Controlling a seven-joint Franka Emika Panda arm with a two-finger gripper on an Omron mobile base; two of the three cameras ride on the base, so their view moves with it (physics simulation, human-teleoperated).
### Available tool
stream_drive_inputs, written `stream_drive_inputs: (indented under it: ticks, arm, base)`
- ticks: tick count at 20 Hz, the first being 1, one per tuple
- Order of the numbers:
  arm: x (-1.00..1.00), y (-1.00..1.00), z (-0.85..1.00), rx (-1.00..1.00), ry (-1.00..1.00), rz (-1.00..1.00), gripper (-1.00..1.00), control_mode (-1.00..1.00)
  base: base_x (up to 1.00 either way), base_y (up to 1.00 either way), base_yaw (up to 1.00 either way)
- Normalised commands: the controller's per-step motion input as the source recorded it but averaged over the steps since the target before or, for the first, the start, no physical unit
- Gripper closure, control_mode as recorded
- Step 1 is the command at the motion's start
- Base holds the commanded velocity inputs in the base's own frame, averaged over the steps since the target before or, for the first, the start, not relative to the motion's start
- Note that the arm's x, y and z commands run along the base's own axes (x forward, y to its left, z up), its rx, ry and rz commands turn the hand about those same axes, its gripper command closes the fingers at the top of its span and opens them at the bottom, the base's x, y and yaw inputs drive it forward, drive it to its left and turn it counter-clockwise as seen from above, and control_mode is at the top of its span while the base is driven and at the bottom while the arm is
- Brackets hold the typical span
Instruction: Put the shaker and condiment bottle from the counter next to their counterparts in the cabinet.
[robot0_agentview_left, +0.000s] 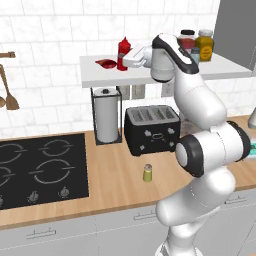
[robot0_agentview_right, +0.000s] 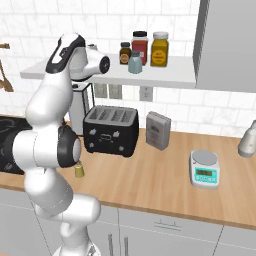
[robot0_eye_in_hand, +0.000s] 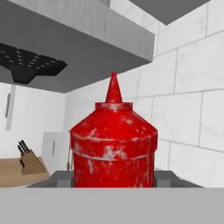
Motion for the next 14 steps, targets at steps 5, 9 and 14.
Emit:
stream_drive_inputs:
  ticks: [5,9,14]
  arm:
    - [0.06,0.28,-0.19,0.00,0.01,0.00,-1.00,-1.00]
    - [0.28,0.03,-0.04,0.01,0.06,0.00,-1.00,-1.00]
    - [0.25,0.00,0.00,0.03,0.05,0.00,-1.00,-1.00]
  base:
    - [0.00,0.00,0.00]
    - [0.00,0.00,0.00]
    - [0.00,0.00,0.00]
